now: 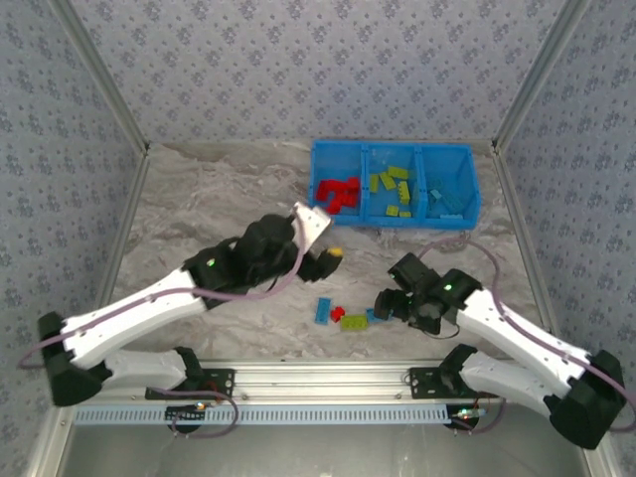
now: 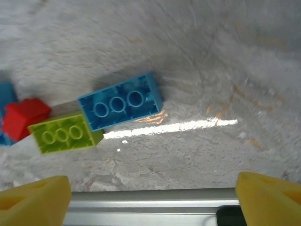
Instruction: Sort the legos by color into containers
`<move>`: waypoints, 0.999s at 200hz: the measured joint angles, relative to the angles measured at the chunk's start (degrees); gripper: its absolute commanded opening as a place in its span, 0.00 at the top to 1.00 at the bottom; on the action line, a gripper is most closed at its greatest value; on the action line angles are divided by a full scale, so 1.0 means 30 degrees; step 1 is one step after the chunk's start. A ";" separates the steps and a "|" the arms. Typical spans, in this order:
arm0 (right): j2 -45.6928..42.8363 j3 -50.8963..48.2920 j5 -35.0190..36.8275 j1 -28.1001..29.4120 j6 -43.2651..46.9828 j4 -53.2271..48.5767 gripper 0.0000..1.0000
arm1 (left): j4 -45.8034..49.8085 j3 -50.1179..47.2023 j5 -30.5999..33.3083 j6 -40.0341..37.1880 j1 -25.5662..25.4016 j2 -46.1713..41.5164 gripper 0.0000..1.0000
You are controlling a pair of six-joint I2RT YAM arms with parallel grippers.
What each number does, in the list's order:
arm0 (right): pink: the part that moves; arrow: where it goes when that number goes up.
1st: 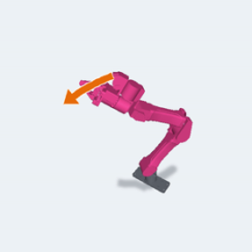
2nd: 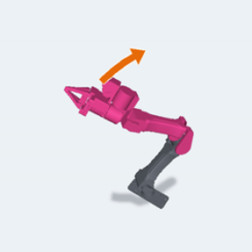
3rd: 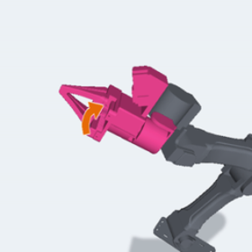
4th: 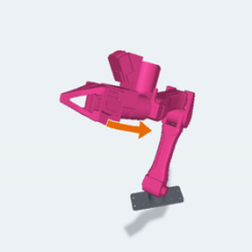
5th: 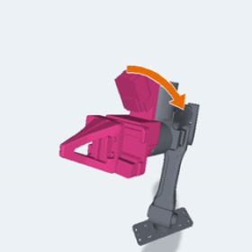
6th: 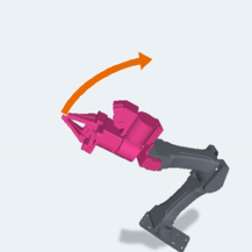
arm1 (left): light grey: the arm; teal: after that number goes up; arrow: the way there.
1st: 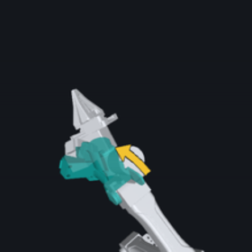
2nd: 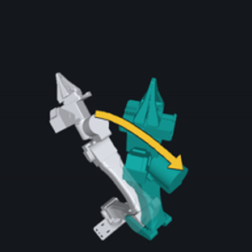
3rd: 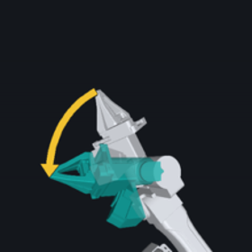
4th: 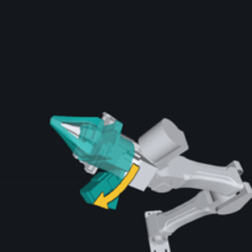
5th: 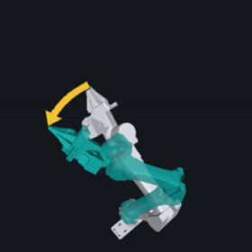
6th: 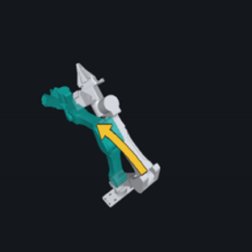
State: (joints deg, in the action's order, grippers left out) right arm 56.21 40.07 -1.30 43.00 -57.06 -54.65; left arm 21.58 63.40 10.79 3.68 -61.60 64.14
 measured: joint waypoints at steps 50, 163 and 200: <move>0.3104 -0.0852 -0.0335 0.0561 -0.5042 0.3628 0.00 | 0.2878 -0.3235 -0.0481 -0.4175 -0.0131 -0.4714 0.13; 0.7067 -0.0852 0.0022 0.0495 -0.9041 0.6288 0.35 | 0.2433 -0.8204 -0.2375 -1.1140 -0.0131 -0.7417 0.01; 0.7125 -0.0852 0.0233 0.0408 -0.9500 0.5552 0.56 | 0.2237 -0.8670 -0.2375 -1.1424 -0.0131 -0.7599 0.01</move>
State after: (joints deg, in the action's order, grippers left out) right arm 77.58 37.52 -0.60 44.23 -85.56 -38.00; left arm 28.29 37.39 3.66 -30.59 -62.00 41.34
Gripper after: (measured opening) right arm 0.507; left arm 0.993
